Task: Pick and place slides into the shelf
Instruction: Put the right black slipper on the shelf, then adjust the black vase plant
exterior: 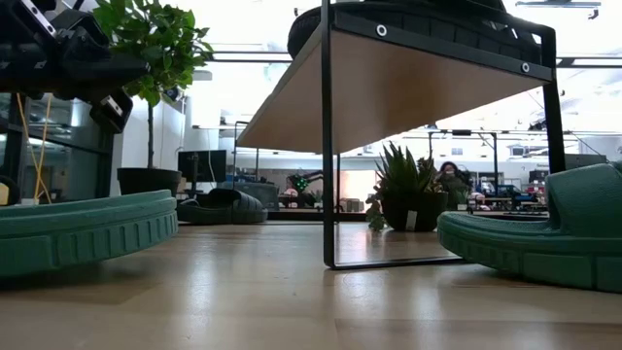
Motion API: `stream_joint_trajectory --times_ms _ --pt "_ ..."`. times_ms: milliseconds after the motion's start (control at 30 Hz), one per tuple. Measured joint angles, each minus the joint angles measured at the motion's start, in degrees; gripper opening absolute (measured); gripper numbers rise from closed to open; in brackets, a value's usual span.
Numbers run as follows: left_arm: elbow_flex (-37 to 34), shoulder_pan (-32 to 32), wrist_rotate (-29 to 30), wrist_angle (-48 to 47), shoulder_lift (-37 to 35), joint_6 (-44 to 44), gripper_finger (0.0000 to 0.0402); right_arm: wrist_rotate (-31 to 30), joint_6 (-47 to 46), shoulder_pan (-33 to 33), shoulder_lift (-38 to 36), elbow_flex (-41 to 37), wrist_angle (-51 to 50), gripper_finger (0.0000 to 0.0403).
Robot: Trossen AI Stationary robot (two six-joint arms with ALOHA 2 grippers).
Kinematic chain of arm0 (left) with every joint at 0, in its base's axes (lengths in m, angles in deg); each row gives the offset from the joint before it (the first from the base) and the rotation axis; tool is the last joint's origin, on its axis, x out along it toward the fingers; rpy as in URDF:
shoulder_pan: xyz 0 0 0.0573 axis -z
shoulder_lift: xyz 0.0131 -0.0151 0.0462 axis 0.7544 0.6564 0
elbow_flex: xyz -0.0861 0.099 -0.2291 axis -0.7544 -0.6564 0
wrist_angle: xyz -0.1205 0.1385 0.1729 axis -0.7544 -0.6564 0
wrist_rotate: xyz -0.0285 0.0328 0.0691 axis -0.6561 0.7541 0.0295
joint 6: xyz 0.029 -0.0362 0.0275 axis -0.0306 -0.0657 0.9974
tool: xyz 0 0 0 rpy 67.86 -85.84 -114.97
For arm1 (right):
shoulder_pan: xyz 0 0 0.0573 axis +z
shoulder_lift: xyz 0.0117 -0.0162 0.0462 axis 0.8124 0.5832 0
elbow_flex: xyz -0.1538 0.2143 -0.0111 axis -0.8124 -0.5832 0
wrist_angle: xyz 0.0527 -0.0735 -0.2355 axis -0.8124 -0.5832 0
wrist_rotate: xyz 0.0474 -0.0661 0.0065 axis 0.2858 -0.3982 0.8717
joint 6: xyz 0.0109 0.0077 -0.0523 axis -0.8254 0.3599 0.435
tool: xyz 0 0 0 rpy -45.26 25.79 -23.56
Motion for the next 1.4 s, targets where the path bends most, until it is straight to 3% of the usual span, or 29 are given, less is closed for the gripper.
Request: stream_joint_trajectory --times_ms 533,800,1400 --pt "0.0 0.0 0.0 0.1 0.7 0.2 0.0001 -4.1 0.0 0.0 -3.8 0.0 -3.9 0.006" --pt "0.0 0.0 0.0 0.0 0.9 0.2 0.0001 -9.1 1.8 -0.4 -8.3 0.0 -6.4 0.006" --pt "0.0 0.0 0.3 0.0 0.9 0.2 0.0001 -10.6 12.7 -6.1 -14.7 0.0 -7.6 0.006"
